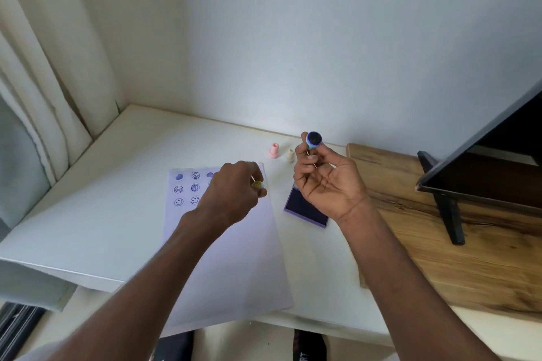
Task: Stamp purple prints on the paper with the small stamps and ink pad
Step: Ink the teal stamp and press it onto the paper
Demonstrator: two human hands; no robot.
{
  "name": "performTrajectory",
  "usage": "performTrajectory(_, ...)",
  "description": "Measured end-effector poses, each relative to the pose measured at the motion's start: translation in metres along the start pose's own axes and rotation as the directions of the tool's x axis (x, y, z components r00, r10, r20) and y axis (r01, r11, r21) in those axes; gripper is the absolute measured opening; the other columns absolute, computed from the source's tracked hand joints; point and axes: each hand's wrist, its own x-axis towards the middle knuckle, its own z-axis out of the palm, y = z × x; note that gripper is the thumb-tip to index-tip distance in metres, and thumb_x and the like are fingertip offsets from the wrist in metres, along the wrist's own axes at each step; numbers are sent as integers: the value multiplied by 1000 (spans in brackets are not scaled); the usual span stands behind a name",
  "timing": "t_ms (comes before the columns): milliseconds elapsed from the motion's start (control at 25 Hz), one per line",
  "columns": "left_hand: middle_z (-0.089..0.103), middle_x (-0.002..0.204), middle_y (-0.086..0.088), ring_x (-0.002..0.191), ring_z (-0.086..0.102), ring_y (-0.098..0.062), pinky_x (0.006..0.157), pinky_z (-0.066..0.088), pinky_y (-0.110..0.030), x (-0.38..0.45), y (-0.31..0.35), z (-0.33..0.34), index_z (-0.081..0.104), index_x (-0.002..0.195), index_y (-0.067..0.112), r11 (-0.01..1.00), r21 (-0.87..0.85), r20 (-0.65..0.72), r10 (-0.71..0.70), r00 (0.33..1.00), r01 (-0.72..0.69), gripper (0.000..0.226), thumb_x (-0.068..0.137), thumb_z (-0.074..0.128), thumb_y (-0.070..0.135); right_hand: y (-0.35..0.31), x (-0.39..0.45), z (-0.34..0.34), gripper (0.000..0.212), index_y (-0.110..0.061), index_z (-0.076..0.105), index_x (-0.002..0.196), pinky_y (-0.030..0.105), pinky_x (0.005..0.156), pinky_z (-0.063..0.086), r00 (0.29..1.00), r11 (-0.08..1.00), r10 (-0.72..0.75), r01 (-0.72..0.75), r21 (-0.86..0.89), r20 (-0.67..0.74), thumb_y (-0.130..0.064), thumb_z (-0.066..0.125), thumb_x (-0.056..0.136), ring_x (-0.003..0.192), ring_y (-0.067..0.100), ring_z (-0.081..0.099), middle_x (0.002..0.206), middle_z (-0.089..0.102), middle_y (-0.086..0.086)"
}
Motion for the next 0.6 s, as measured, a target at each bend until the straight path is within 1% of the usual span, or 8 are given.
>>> performTrajectory(80, 75, 94, 6, 88, 71, -19, 78, 58, -36, -3, -12, -15, 74, 100, 26, 996, 85, 77, -16, 997, 10, 18, 85, 73, 16, 8, 3, 7, 19, -6, 72, 112, 23, 55, 49, 999, 997, -15, 12, -75, -41, -14, 61, 99, 62, 13, 58, 92, 68, 12)
performTrajectory(160, 71, 104, 5, 95, 68, -20, 79, 51, -33, -6, -31, -36, 74, 98, 34, 980, 193, 129, -74, 989, 48, 18, 81, 76, 28, 17, 8, 12, 21, -9, 75, 114, 22, 57, 50, 992, 953, -69, 34, -302, -107, -15, 68, 95, 65, 14, 61, 89, 70, 10)
performTrajectory(240, 64, 106, 10, 101, 65, -18, 79, 43, -31, -14, -52, -57, 74, 95, 39, 954, 289, 152, -128, 980, 79, 17, 80, 76, 32, 33, 14, 13, 26, -8, 76, 117, 23, 58, 54, 975, 807, -152, 29, -590, -160, -16, 73, 92, 66, 15, 65, 89, 71, 10)
performTrajectory(280, 60, 106, 11, 103, 63, -18, 79, 41, -30, -19, -61, -65, 74, 94, 40, 940, 329, 158, -149, 976, 91, 16, 80, 76, 32, 41, 17, 13, 26, -7, 76, 116, 23, 58, 55, 968, 734, -177, 7, -680, -180, -16, 74, 92, 66, 16, 66, 88, 71, 12)
performTrajectory(320, 59, 108, 11, 102, 62, -18, 79, 39, -29, -24, -69, -72, 74, 93, 41, 927, 360, 163, -176, 971, 108, 15, 81, 76, 32, 50, 20, 14, 25, -5, 76, 115, 24, 58, 56, 965, 695, -173, -22, -718, -197, -16, 73, 93, 67, 17, 67, 86, 71, 13)
performTrajectory(360, 60, 113, 10, 101, 61, -18, 79, 39, -29, -28, -77, -78, 73, 91, 41, 915, 382, 166, -205, 965, 129, 14, 81, 77, 32, 59, 21, 16, 22, -5, 75, 113, 24, 58, 56, 968, 695, -138, -55, -716, -208, -15, 71, 94, 67, 18, 69, 86, 72, 13)
performTrajectory(480, 58, 135, 8, 105, 61, -22, 81, 41, -30, -35, -95, -86, 70, 87, 42, 900, 404, 177, -255, 951, 167, 15, 80, 79, 32, 76, 28, 23, 15, -10, 73, 110, 24, 60, 58, 980, 778, 4, -130, -615, -201, -14, 66, 97, 71, 17, 73, 91, 77, 12)
performTrajectory(600, 56, 135, 8, 112, 60, -26, 83, 41, -31, -34, -101, -88, 70, 90, 40, 908, 382, 159, -246, 956, 170, 16, 80, 79, 31, 86, 36, 27, 11, -13, 72, 107, 23, 61, 58, 983, 843, 49, -136, -520, -178, -12, 63, 100, 71, 15, 73, 89, 78, 8)
